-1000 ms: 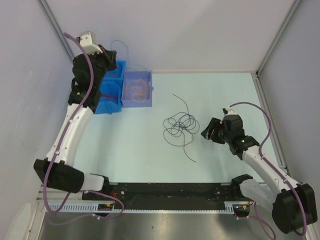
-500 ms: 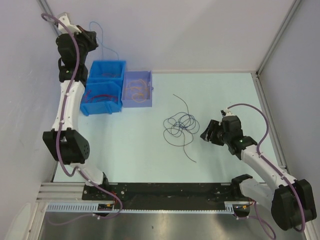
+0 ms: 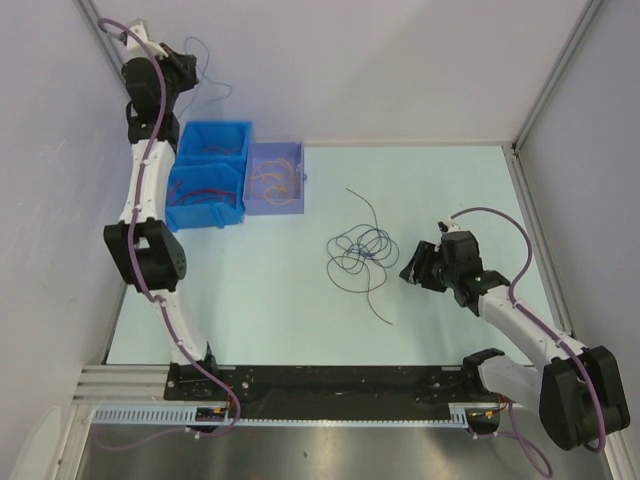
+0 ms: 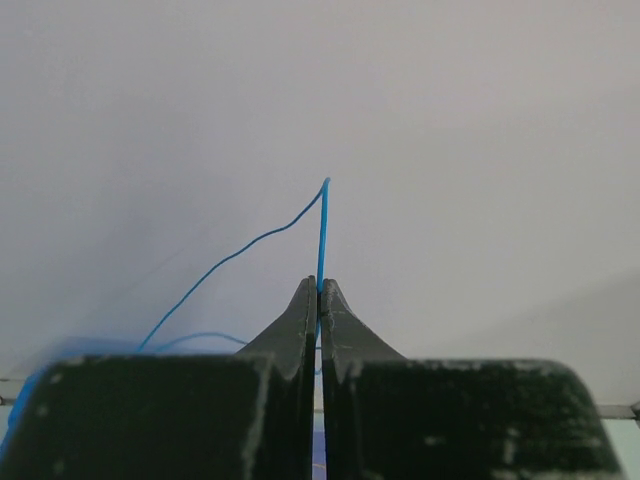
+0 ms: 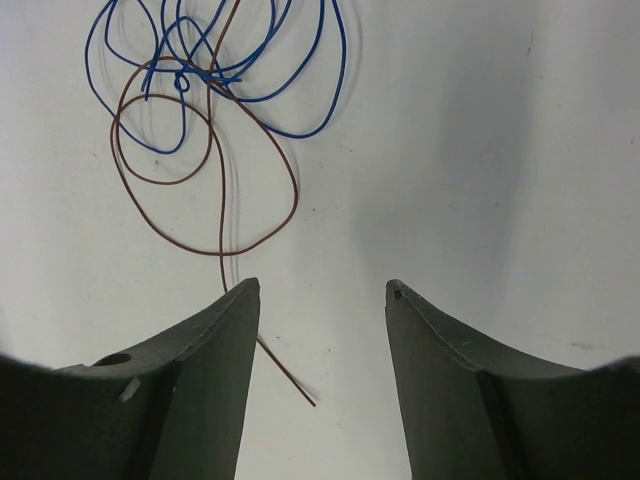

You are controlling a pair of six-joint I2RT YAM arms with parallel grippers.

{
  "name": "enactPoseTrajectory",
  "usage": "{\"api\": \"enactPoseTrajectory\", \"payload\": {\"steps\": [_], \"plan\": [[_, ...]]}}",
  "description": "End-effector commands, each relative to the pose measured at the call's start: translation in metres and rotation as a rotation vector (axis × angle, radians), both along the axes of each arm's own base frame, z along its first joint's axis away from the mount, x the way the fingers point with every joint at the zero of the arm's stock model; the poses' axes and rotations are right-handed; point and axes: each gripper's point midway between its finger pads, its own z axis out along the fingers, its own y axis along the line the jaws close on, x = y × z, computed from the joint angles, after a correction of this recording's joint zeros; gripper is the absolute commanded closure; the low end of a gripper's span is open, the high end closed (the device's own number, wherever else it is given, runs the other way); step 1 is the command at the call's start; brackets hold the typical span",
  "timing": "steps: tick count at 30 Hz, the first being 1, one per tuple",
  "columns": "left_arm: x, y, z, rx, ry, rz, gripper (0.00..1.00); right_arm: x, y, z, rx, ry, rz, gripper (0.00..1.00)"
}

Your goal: Untangle the cables

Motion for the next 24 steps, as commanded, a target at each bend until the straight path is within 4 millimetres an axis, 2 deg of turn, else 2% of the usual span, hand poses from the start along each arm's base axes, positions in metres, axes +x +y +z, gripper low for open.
{"api": "enactPoseTrajectory", "payload": {"steps": [1,5,8,13,21,23,24], "plan": [[0.014,0.003,-0.020,0.026,-0.036,-0.033,1.00,0.006,0.004,-0.001,0.012,-0.020,0.015,0.43],[0.028,0.017,-0.077,0.017,0.058,-0.024,1.00,0.006,0.001,-0.003,0.005,-0.013,0.009,0.43],[0.034,0.022,-0.101,0.007,0.089,-0.021,1.00,0.006,0.002,-0.004,0.005,-0.009,0.012,0.43],[0.036,0.031,-0.112,-0.002,0.106,-0.009,1.00,0.008,0.000,-0.005,0.006,-0.008,0.005,0.43],[0.034,0.034,-0.110,-0.008,0.103,0.004,0.98,0.009,0.002,-0.006,0.010,-0.007,0.007,0.44],[0.034,0.031,-0.113,-0.019,0.121,-0.015,0.79,0.008,0.002,-0.006,0.010,-0.004,0.008,0.44],[0.034,0.031,-0.115,-0.021,0.135,-0.020,0.58,0.008,0.001,-0.007,0.010,-0.002,0.007,0.44]]}}
